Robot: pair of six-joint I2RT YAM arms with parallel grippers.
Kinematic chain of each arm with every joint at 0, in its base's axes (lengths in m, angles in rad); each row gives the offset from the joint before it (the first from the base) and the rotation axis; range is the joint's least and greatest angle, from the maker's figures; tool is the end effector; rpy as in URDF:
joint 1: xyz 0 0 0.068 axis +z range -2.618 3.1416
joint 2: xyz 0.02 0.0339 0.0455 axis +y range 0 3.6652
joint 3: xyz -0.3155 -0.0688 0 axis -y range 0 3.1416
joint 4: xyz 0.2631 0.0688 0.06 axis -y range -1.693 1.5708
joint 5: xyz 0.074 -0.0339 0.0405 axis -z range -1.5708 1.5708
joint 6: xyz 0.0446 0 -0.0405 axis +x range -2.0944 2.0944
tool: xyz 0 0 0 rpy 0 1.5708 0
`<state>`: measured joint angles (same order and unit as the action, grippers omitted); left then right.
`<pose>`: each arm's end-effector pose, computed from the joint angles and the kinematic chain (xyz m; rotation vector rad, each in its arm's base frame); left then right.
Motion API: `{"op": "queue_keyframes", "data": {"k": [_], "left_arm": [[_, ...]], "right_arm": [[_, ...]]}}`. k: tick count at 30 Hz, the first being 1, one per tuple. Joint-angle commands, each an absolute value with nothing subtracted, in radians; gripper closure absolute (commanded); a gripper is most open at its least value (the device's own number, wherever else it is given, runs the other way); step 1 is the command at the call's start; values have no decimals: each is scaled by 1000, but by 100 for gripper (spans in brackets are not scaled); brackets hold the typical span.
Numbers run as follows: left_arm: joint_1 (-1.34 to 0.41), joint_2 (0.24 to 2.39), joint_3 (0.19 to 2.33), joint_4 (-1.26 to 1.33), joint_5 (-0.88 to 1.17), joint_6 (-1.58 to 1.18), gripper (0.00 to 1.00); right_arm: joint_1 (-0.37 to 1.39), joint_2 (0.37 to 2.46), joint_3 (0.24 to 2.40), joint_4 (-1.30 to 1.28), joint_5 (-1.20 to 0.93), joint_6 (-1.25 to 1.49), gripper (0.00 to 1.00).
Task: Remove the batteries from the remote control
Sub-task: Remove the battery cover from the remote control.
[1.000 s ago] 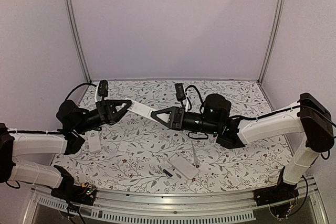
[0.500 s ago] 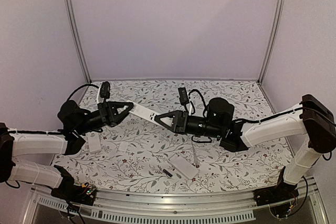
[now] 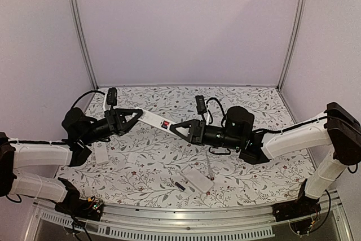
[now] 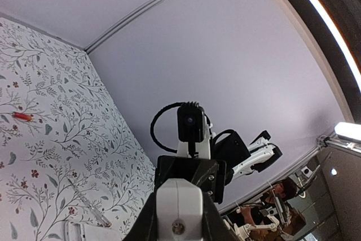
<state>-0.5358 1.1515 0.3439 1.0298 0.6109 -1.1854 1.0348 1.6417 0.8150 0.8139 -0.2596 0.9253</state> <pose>0.1801 -0.1367 0.2774 0.0847 1.6612 -1.7860 0.1851 0.3341 0.2738 -0.3416 1.8465 1.6625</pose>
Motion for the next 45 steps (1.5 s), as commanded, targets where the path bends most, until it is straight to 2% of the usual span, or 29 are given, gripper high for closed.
{"op": "queue_keyframes", "data": {"k": [1, 8, 15, 21, 27, 31, 37, 45], "left_arm": [[-529, 1121, 342, 1090, 613, -1180, 100], [-513, 1121, 329, 1054, 611, -1151, 100], [-495, 1115, 307, 1046, 600, -1148, 100], [-488, 1111, 299, 1021, 591, -1136, 100], [-481, 1092, 288, 968, 564, -1115, 100], [-480, 1085, 288, 943, 566, -1105, 100], [-479, 1085, 286, 936, 567, -1101, 100], [-478, 1081, 289, 871, 531, -1100, 100]], "right_arm": [[1023, 1622, 780, 733, -221, 927, 68], [1020, 1614, 772, 733, -219, 927, 69], [1017, 1612, 768, 736, -221, 932, 75], [1017, 1614, 769, 748, -230, 932, 87], [1015, 1612, 761, 765, -239, 939, 87], [1014, 1612, 761, 774, -248, 939, 82], [1012, 1621, 762, 787, -263, 944, 79], [1011, 1621, 756, 790, -267, 950, 79]]}}
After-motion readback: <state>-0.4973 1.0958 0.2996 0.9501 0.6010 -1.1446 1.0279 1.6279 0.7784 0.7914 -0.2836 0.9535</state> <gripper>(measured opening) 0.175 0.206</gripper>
